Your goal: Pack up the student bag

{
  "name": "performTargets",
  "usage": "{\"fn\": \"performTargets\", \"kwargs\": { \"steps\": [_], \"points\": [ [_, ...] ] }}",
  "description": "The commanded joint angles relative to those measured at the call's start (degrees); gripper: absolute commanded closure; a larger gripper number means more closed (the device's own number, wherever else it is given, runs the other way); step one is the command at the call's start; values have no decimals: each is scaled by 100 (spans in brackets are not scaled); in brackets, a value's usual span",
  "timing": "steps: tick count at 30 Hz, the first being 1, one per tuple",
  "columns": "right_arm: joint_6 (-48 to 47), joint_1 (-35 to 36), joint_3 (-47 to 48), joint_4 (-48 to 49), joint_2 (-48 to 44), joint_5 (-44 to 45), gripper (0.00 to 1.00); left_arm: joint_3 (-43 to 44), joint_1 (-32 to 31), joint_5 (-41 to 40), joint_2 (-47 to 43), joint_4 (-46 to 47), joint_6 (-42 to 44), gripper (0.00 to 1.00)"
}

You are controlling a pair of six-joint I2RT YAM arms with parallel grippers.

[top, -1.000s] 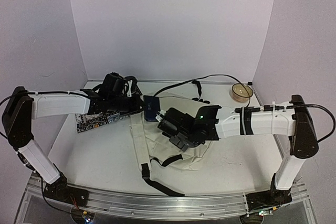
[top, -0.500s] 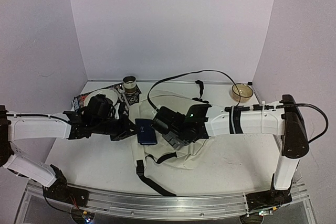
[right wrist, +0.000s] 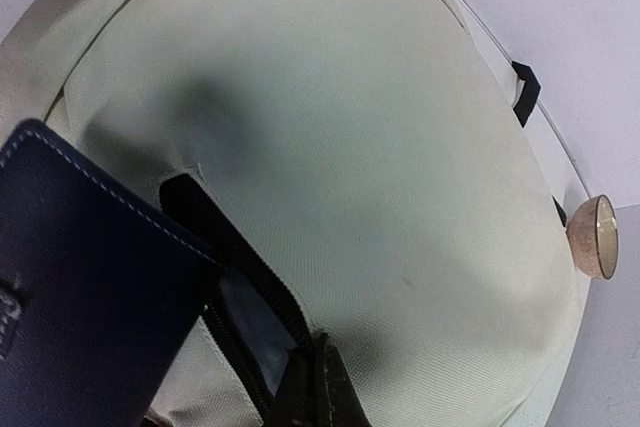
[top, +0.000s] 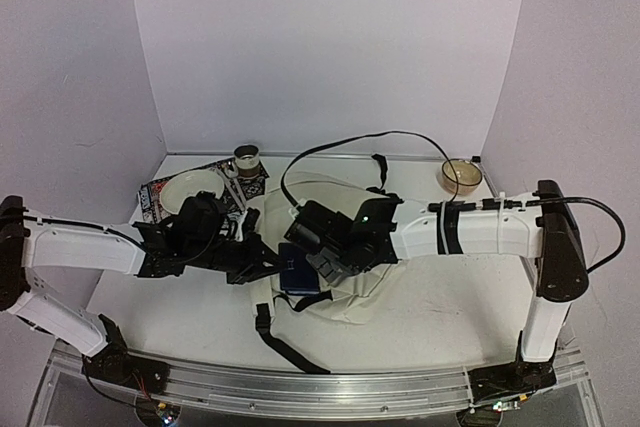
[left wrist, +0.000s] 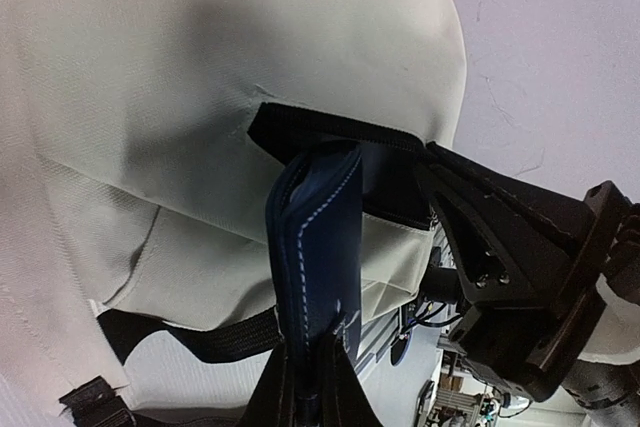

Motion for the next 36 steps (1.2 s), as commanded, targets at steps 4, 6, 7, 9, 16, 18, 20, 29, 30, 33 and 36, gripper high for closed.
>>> {"fn": "performTargets", "kwargs": {
  "steps": [4,6,7,9,16,18,20,29,30,33,36],
  "points": [
    [66,-13,83,375,-271,-130,100,354,-97,479,389,793,-242,100],
    [56,-13,61,412,-285,-135,100,398,-115,500,454,881,-262,100],
    [55,-11,52,418,-294,-155,100,407,-125,443,471,892,-288,100],
    [77,-13,33,440,-330,-233,100,349,-121,242,434,992,-384,100],
    [317,-11,-119,523,-460,-764,100,175,-122,-426,373,1645,-809,100],
    [364,-13,-198,541,-505,-862,100,130,-123,-615,370,1787,-901,100],
    [425,-13,-268,550,-559,-931,100,106,-122,-814,392,1887,-995,100],
    [689,-4,-436,621,-646,-1592,100,-46,-121,-1591,519,2319,-1342,100],
    [709,-4,-463,621,-677,-1610,100,-86,-121,-1712,521,2319,-1372,100],
    [747,-4,-460,621,-754,-1744,100,-111,-133,-1928,616,2348,-1411,100],
    [770,-5,-364,635,-760,-2042,100,-123,-170,-2020,709,2514,-1432,100]
  ]
}}
